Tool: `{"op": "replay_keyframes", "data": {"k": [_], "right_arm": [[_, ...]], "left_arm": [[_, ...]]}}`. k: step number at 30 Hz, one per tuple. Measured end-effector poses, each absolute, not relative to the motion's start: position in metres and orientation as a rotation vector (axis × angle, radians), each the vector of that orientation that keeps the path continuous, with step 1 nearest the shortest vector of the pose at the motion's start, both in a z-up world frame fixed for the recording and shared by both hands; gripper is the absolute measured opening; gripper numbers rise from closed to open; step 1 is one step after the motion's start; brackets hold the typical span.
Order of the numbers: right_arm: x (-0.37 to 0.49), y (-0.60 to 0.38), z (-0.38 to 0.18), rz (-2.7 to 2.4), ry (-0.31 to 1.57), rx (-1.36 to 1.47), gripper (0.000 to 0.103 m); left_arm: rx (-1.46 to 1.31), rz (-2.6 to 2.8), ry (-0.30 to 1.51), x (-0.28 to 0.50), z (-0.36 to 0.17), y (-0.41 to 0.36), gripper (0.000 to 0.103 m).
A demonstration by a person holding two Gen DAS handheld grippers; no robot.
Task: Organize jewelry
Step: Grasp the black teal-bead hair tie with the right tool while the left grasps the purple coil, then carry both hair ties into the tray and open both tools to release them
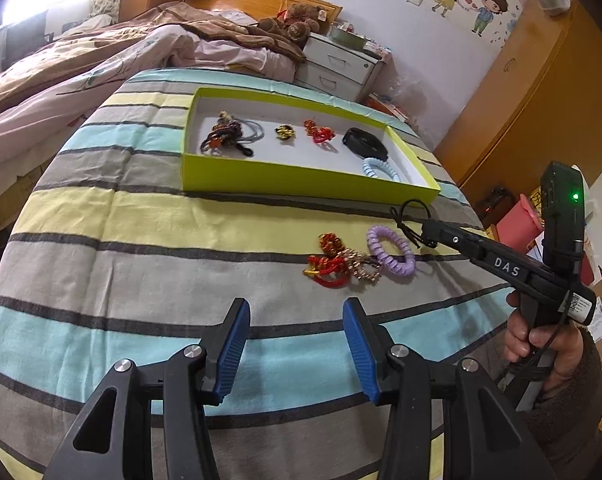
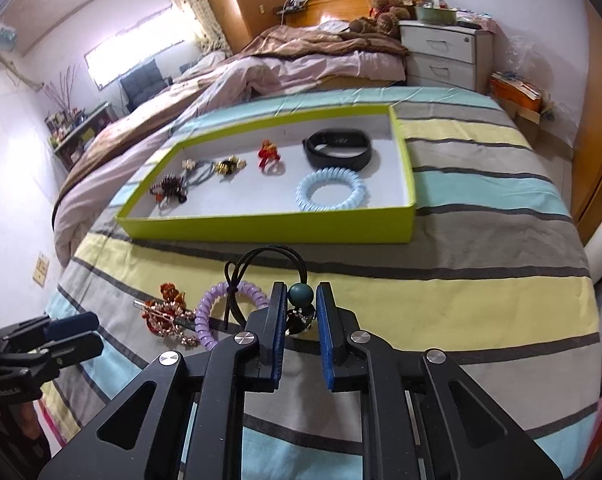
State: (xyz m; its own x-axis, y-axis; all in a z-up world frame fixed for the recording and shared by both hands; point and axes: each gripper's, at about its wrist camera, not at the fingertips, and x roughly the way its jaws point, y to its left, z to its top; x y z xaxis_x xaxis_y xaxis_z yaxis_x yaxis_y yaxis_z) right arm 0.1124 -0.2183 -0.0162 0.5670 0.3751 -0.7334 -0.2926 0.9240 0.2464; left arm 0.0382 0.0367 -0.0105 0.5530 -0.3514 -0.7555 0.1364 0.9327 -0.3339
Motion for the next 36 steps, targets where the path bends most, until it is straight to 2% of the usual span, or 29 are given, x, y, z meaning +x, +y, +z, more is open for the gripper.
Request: {"op": "replay_keyframes", "data": {"k": [13,33,36], "right_arm": [[0.093,-0.25,0.001,0.334,0.824,0.165,0.015],[0.091,-0.272,-0.001,0.321,0.814,0.215,0.015],[0.092,-0.273,-0.002,0.321,0.816,0.216,0.015]], "left_arm": [[-0.113,-0.371,0.919,0.074,0.012,-0.017,0.048],[0.131,-0.431,1.033,0.125,-0.026,-0.076,0.047],[0.153,-0.424,1.029,0.126,-0.025,-0.079,0.042]]}}
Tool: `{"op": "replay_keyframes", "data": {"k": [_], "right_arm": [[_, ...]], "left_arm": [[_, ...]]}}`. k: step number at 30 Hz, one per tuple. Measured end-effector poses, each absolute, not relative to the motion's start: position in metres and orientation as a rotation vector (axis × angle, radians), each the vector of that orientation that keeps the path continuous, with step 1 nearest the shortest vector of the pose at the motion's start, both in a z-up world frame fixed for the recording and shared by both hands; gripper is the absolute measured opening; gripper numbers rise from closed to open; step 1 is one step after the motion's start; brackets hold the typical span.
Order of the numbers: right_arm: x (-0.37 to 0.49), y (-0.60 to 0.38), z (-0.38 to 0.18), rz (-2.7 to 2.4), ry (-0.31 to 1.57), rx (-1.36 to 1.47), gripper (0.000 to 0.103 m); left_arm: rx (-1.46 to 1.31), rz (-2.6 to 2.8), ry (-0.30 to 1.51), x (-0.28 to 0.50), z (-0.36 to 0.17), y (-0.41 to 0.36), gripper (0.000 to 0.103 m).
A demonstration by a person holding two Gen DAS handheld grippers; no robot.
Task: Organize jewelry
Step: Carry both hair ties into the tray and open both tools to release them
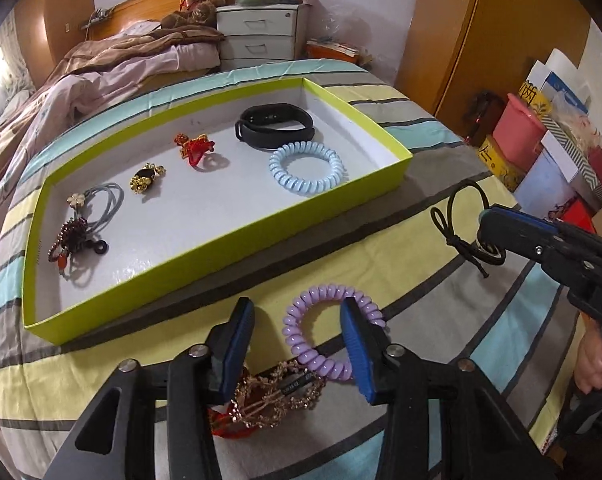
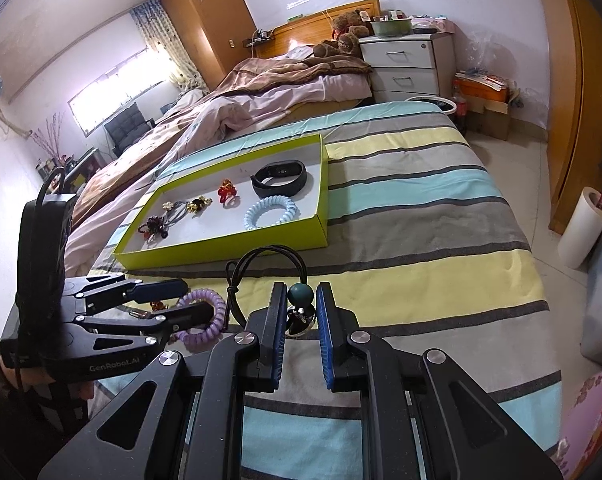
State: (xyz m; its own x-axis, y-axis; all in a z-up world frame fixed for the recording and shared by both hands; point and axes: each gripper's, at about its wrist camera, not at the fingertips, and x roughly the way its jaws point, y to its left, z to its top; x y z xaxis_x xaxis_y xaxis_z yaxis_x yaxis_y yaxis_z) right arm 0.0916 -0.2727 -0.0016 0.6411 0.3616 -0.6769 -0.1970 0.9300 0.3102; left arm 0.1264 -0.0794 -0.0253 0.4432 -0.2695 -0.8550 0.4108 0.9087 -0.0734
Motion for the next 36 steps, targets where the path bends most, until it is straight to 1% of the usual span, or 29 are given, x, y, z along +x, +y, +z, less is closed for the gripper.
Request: {"op": "replay_keyframes", "data": {"k": [3,5,8,10,12,15,32,36], "right_arm": [[0.092,-0.274,-0.002,0.326,0.817,0.224,0.015],[0.093,-0.275,-0.002,0.327,0.818,0.226,0.015],[0.093,-0.275,-0.003,0.329,0.819,0.231,0.015],[0.093,-0.276,-0.003,0.328,0.819,0.235,0.015],[0.094,-0.277,-0.003,0.327,0.82,0.237,0.015],[0.095,-0.278,-0.004,0.324,0.821,0.238,0.015],[0.094,-0.275,0.0,0.313,0.812,0.23,0.015],[0.094,-0.274,0.001,0.313,0.808,0.231,0.015]], "left_arm": [[0.171,-0.431,1.028,0.128,-0.025,-0.082,0.041],[0.185,-0.427,1.027,0.128,-0.025,-0.084,0.038],[0.205,-0.426,1.025,0.128,-0.025,-0.087,0.03],[0.209,-0.428,1.023,0.128,-0.024,-0.088,0.02],[0.208,-0.433,1.021,0.127,-0.024,-0.089,0.018],[0.191,-0.426,1.016,0.127,-0.024,-0.087,0.011],[0.055,-0.397,0.959,0.114,-0.008,-0.055,0.01],[0.047,-0.395,0.985,0.12,-0.011,-0.052,0.01]]}}
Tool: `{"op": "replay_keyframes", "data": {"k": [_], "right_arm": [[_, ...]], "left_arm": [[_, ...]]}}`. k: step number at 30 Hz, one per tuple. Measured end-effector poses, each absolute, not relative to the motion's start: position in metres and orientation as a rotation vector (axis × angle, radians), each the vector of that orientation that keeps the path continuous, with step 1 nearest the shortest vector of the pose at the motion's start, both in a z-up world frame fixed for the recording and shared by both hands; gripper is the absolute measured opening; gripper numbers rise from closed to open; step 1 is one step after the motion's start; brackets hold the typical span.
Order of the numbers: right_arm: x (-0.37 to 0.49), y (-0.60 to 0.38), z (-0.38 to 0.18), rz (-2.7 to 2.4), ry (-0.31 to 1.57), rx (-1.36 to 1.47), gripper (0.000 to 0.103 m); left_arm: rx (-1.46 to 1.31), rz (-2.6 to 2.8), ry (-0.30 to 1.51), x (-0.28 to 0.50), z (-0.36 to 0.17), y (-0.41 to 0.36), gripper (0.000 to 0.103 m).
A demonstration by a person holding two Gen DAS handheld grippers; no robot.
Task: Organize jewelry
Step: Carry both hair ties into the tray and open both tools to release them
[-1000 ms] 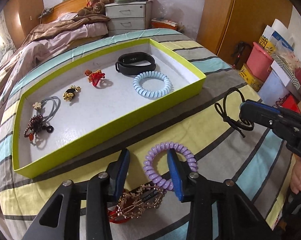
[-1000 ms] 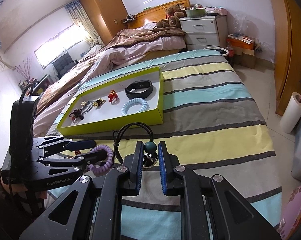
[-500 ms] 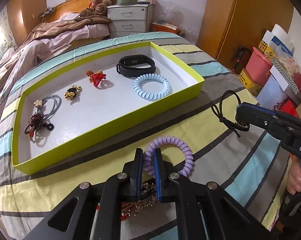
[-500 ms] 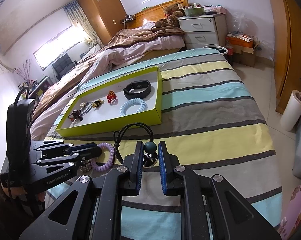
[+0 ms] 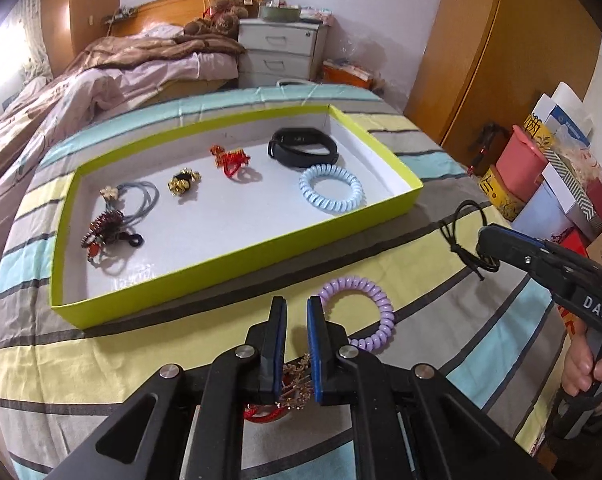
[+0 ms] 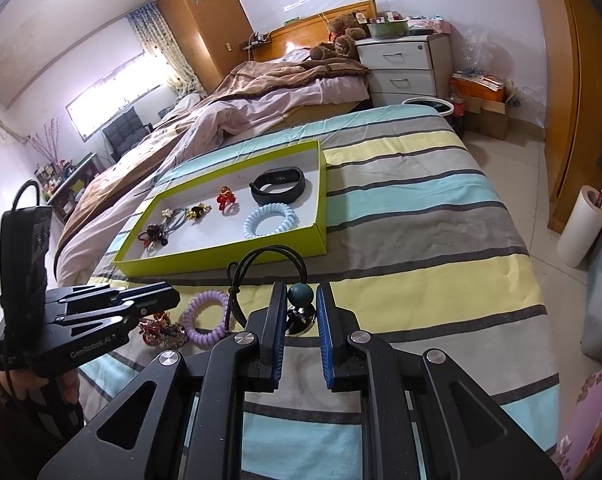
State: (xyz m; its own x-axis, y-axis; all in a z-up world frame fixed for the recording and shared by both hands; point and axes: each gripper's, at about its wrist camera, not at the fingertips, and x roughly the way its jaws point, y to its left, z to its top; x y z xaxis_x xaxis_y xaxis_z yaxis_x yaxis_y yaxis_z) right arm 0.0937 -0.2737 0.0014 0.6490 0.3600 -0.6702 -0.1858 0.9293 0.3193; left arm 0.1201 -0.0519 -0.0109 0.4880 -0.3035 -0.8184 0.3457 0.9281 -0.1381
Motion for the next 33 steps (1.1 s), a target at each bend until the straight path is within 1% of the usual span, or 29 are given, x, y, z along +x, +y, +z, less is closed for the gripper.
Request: {"op": "replay_keyframes", "data": {"k": [3,4,5,7,17,18,19,21,33], "right_arm": [[0.093,-0.273,0.0,0.316,0.81,0.234,0.015],[0.093,-0.273,0.0,0.317,0.811,0.233,0.015],[0.092,-0.273,0.0,0.316,0.812,0.232,0.015],[0.092,-0.275,0.0,0.313,0.814,0.234,0.015],[0.092,-0.275,0.0,0.314,0.817,0.237,0.015],[0.092,-0.275,-0.001,0.314,0.817,0.237,0.015],[0.092,-0.274,-0.002,0.314,0.817,0.236,0.015],[0.092,-0.274,-0.001,0.314,0.817,0.238,0.015],[0.092,-0.274,0.0,0.305,0.815,0.236,0.015]], "left_arm": [[0.017,-0.422,0.995,0.123,-0.013,-0.054,0.012],[0.018,-0.436,1.0,0.124,-0.014,-0.056,0.013],[0.039,-0.436,1.006,0.124,-0.016,-0.059,0.016],[0.082,-0.431,1.016,0.126,-0.02,-0.066,0.024],[0.224,-0.418,1.016,0.132,-0.025,-0.089,0.024],[0.229,-0.413,1.017,0.132,-0.025,-0.089,0.023],[0.234,-0.415,1.015,0.132,-0.025,-0.09,0.016],[0.23,-0.417,1.012,0.131,-0.025,-0.091,0.01],[0.117,-0.427,0.98,0.122,-0.013,-0.072,0.009]]}}
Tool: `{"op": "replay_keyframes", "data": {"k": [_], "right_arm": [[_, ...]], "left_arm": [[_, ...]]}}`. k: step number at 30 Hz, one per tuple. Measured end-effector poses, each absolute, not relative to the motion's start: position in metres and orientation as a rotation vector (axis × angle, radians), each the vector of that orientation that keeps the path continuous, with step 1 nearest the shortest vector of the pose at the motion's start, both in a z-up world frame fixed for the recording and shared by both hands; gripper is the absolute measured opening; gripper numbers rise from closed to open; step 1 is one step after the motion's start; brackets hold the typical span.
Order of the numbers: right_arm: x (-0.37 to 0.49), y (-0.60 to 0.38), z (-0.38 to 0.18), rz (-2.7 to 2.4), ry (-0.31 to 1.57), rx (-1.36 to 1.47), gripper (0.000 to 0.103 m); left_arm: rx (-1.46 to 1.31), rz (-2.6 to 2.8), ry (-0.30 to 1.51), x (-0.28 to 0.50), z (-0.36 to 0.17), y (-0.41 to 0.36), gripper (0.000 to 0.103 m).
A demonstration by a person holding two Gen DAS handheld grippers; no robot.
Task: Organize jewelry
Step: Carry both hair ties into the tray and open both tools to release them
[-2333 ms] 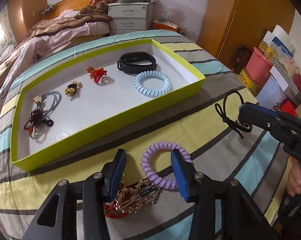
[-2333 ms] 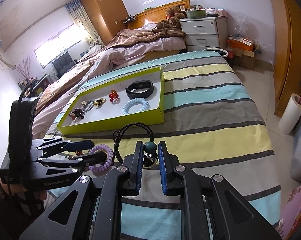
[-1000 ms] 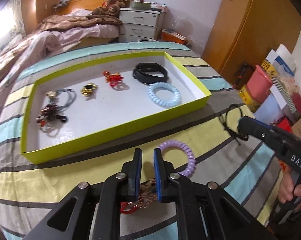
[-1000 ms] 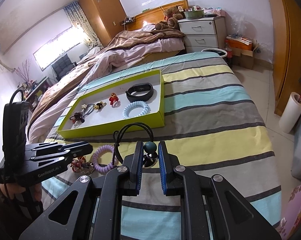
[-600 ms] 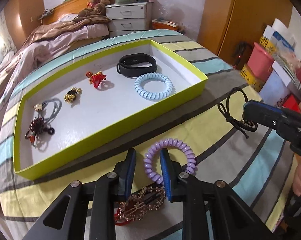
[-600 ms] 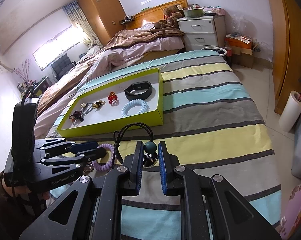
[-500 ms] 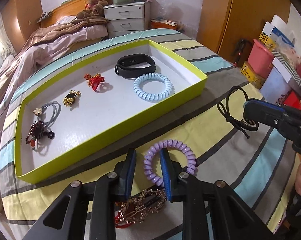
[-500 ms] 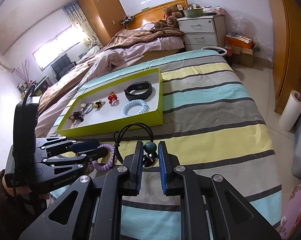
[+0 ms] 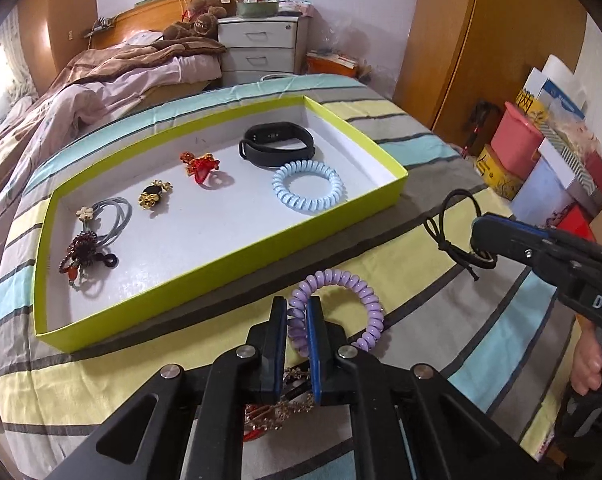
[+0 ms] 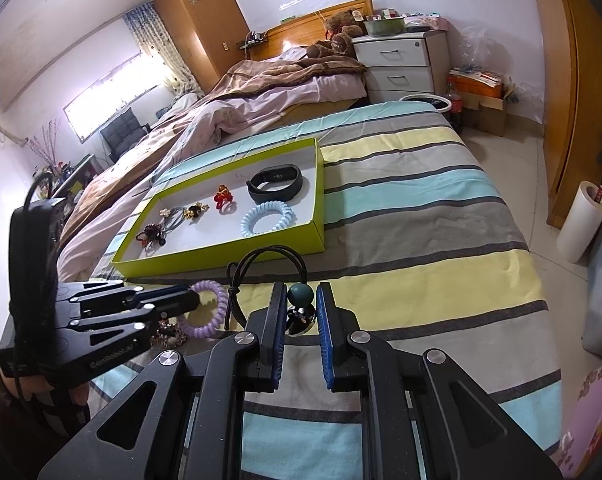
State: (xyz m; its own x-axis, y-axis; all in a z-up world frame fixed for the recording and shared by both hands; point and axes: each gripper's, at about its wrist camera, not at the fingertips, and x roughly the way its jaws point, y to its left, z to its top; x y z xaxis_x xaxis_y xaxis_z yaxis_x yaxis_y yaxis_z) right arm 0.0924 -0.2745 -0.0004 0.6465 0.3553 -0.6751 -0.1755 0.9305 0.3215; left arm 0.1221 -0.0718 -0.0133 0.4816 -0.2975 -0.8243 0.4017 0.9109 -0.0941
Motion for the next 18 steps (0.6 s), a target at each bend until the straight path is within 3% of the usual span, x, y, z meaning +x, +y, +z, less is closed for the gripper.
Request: {"op": "replay_keyframes", "data": {"k": [18], "right_arm": [[0.113,-0.252,0.023,0.332,0.783,0.193,0.015]], "left_arm": [[0.014,-0.28,0.895,0.134,0.027,-0.006,0.009]]}}
